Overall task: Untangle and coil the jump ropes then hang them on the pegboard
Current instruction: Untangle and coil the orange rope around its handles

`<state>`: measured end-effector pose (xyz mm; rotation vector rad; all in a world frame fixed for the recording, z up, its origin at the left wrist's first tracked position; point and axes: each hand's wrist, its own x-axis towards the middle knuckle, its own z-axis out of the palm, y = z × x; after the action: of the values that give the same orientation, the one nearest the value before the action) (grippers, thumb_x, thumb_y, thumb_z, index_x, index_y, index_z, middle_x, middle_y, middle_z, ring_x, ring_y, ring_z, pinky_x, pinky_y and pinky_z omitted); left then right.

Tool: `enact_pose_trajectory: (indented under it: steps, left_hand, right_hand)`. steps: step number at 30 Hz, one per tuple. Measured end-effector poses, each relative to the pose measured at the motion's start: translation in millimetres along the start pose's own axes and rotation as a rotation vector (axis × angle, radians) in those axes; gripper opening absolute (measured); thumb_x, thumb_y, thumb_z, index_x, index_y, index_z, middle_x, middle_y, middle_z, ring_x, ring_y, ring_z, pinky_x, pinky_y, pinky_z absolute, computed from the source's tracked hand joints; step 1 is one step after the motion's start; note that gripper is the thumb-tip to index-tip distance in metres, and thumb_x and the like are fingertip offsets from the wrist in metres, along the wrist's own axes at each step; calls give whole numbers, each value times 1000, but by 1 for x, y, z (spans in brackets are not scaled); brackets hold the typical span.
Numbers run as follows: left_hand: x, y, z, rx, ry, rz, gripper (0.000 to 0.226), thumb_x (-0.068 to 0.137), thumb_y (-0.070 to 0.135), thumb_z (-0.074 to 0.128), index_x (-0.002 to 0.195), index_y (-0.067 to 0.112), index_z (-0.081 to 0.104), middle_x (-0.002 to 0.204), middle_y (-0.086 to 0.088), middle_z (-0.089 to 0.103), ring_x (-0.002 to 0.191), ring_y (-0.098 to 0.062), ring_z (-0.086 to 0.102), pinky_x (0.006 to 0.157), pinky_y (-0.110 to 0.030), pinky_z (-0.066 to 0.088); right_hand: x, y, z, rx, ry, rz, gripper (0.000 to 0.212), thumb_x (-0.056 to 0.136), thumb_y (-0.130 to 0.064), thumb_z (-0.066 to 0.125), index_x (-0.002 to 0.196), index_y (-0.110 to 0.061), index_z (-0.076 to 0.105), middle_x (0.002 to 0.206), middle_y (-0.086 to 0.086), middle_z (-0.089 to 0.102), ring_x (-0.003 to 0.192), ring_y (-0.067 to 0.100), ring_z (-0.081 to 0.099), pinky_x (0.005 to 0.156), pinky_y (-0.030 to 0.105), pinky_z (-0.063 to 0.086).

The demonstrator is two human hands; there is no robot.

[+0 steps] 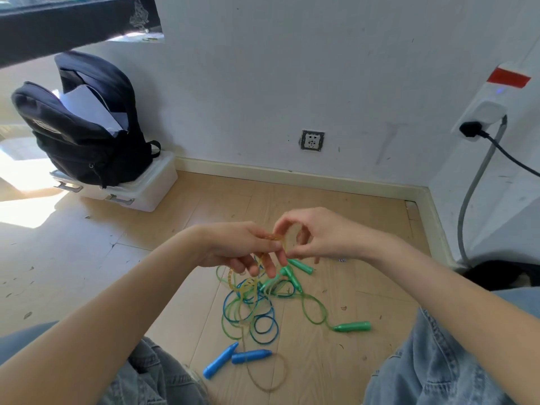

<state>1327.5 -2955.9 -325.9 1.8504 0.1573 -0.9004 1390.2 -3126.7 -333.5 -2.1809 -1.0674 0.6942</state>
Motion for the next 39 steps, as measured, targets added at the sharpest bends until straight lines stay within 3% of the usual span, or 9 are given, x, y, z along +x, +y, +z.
enact_pose_trajectory:
  steps: [3, 8, 13, 18, 21, 29, 34, 37, 39]
  left_hand:
    - [-1, -2, -1, 4, -4, -5, 23, 97, 28, 46, 90, 15, 63, 69, 3, 63, 45, -5, 49, 34, -11, 27]
    - [1, -4, -1, 21, 34, -19, 28, 99, 23, 41, 87, 12, 63, 75, 0, 65, 45, -3, 52, 35, -10, 29]
    - [-1, 1, -2, -91, -12, 43, 28, 99, 26, 40, 93, 11, 62, 66, 1, 64, 42, -4, 47, 34, -11, 26]
    - [-4, 1, -4, -104, -106, 92, 26, 97, 27, 42, 96, 12, 63, 69, 2, 62, 45, -4, 46, 35, -10, 26]
    - [-3, 1, -3, -77, -109, 84, 24, 97, 26, 44, 97, 12, 64, 71, 3, 63, 46, -3, 49, 35, -9, 28]
    - [2, -9, -4, 120, 7, -137, 24, 99, 21, 40, 95, 11, 61, 87, -2, 68, 49, -4, 59, 39, -12, 30]
    - [1, -9, -9, -42, 38, -56, 25, 98, 24, 43, 90, 12, 63, 69, 0, 65, 41, -4, 48, 33, -11, 28]
    - [1, -4, -6, -89, -7, -7, 25, 98, 25, 44, 92, 13, 64, 68, 1, 66, 42, -4, 47, 33, -10, 28]
    - [1, -2, -4, -97, -23, 2, 25, 98, 26, 44, 95, 13, 64, 71, 1, 67, 43, -4, 50, 34, -10, 29]
  right_hand:
    - [-1, -2, -9, 92, 58, 26, 4, 80, -8, 69, 82, -9, 66, 62, 2, 66, 48, 9, 61, 49, 21, 51]
    - [-4, 18, -44, 139, 676, 176, 5, 84, -8, 65, 85, -4, 68, 57, -1, 62, 41, 3, 58, 50, 16, 51]
    - [-5, 6, -24, 27, 484, 76, 30, 85, -11, 65, 113, -17, 57, 105, -8, 60, 66, -3, 61, 60, 10, 48]
    - [-7, -13, -18, 266, 19, -26, 15, 88, -9, 61, 102, -10, 60, 89, -2, 66, 66, 11, 65, 51, 23, 51]
    - [-7, -11, -19, 207, -24, 19, 8, 85, -11, 66, 92, -8, 65, 77, 8, 68, 62, 13, 63, 55, 21, 51]
    - [-6, 28, -52, -521, 795, 324, 19, 92, -20, 54, 88, -4, 64, 81, 8, 65, 74, 25, 57, 67, 26, 37]
    - [-7, 19, -31, -356, 222, 294, 61, 83, -19, 67, 137, -19, 39, 135, 1, 49, 112, 22, 56, 89, 30, 45]
    - [-3, 0, -7, 68, -58, 112, 44, 80, -9, 70, 119, -18, 54, 103, -7, 63, 74, 11, 67, 58, 18, 51]
    - [-2, -1, -6, 61, 19, 79, 13, 82, -2, 65, 94, -9, 64, 74, 1, 68, 55, 10, 65, 50, 17, 48]
